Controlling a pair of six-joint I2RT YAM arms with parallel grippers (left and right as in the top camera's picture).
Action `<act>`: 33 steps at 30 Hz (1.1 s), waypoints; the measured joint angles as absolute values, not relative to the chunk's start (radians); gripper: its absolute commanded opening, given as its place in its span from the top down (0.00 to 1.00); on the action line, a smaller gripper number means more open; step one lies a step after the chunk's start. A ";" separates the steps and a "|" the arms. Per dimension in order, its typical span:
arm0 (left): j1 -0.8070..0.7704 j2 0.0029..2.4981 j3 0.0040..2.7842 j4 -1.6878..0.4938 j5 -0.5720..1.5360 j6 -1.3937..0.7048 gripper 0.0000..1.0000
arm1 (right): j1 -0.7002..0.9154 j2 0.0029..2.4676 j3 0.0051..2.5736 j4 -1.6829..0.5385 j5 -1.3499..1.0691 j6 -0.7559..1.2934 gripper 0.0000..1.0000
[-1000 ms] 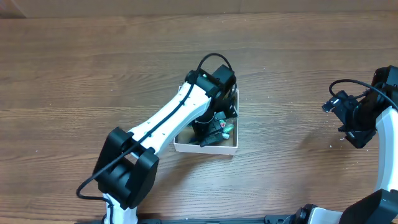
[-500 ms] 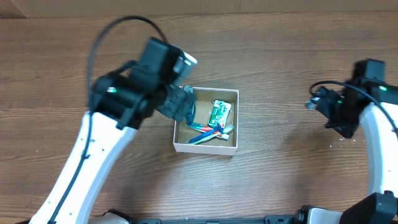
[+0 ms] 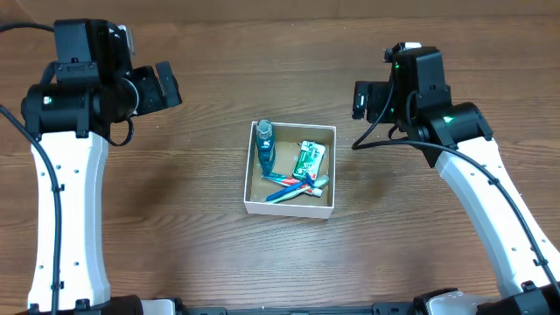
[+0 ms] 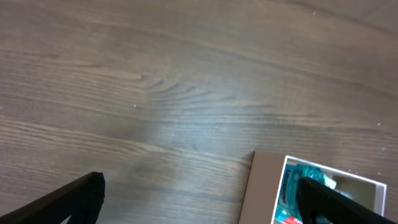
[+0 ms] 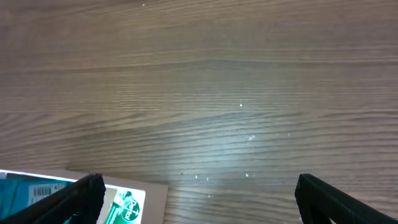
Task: Pack container
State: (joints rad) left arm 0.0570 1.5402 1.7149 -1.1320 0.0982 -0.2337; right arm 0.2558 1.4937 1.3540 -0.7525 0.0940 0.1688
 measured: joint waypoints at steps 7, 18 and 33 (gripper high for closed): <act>0.057 1.527 1.710 -1.223 0.074 -0.146 0.00 | 0.255 1.483 1.356 -0.931 0.165 0.278 0.37; 0.015 0.758 1.047 -1.020 0.068 -0.098 0.00 | 0.255 1.103 1.253 -1.007 0.184 0.342 0.69; 0.014 0.487 0.756 -1.001 0.088 -0.231 0.00 | 0.255 0.625 0.923 -1.087 0.191 0.366 0.00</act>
